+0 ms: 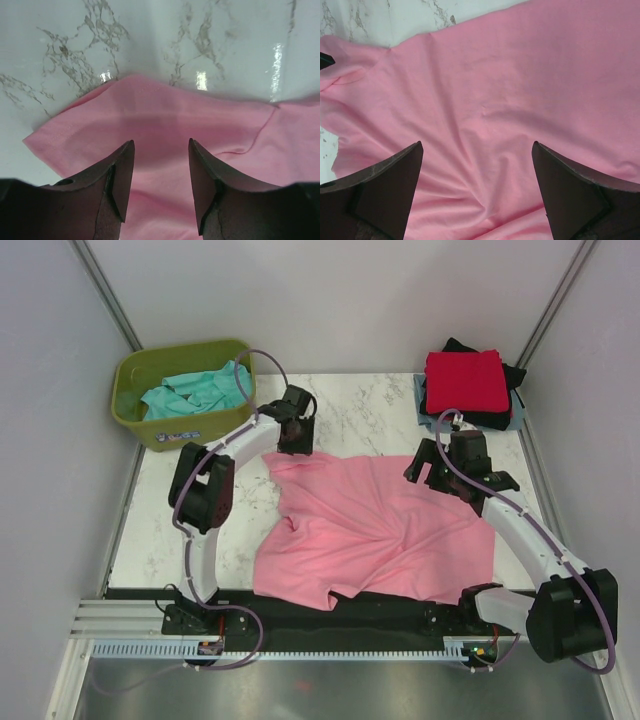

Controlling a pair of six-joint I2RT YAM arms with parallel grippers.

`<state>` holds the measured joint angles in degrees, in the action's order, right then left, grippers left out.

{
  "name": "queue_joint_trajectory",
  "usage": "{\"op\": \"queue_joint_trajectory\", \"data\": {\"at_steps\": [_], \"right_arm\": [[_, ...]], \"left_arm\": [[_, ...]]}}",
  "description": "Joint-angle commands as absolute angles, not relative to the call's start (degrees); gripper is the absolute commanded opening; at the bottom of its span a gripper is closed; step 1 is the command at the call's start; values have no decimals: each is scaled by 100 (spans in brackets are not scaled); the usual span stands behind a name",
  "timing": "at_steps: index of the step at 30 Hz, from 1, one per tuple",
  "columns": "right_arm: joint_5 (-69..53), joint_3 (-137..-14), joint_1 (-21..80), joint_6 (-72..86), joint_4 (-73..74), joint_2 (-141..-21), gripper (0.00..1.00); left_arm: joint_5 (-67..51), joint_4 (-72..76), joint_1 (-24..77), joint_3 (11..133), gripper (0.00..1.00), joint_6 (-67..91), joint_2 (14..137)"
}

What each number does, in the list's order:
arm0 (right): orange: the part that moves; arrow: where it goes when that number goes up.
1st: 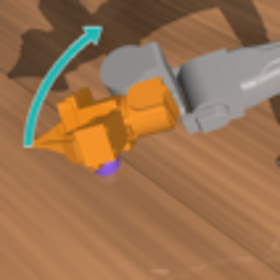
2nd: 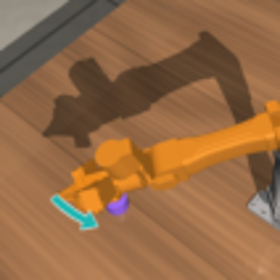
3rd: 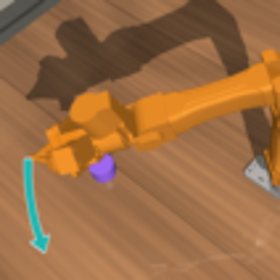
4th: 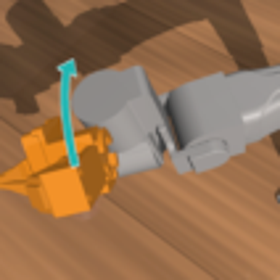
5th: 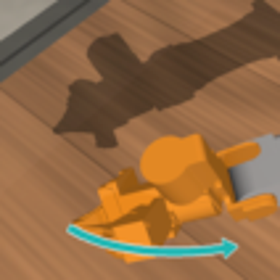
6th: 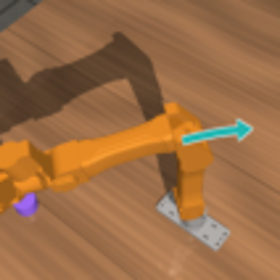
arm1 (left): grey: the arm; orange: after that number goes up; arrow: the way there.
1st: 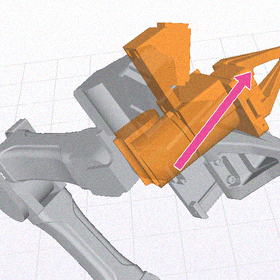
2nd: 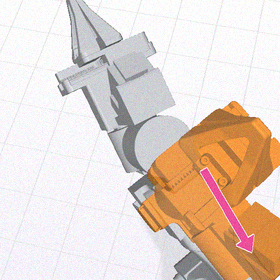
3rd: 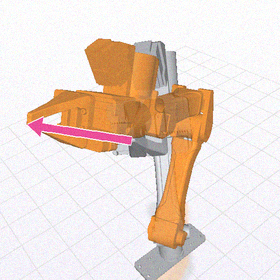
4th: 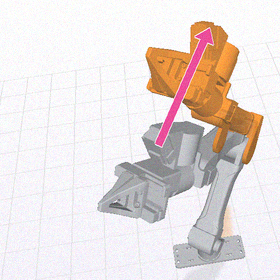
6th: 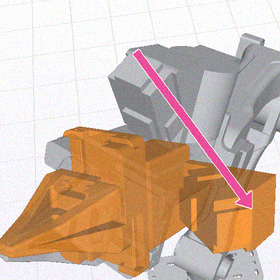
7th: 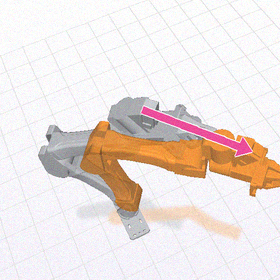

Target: Fold and stack the t-shirts

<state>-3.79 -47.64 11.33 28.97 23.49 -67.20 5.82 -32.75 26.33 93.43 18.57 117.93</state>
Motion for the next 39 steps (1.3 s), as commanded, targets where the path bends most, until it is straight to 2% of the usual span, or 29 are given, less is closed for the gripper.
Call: {"op": "queue_joint_trajectory", "data": {"at_steps": [1,6,11,14,18,22,27,39], "right_arm": [[-325,-4729,1160,2760,2355,-6706,98],[-203,-4720,1151,2698,2250,-6986,98],[702,-4667,1108,2760,1899,-7338,98],[572,-4912,958,2803,1793,-8084,98],[623,-5238,792,2944,1758,-8893,98],[545,-5440,686,2857,1644,-9017,98],[378,-5441,686,2839,1609,-8895,98],[132,-4975,686,2804,1555,-8411,98]], "left_arm": [[861,-3445,2575,9835,55,1521,11995],[721,-3532,2487,10421,55,1486,12655],[747,-3990,2426,11468,55,1310,13515],[730,-4245,2365,11891,55,1274,13798],[668,-4236,2303,11707,54,1433,13712],[1054,-4158,2338,11479,54,1345,13143],[1459,-4060,2355,11216,62,1222,12499],[1222,-4069,2356,10424,60,1642,12621]]}}
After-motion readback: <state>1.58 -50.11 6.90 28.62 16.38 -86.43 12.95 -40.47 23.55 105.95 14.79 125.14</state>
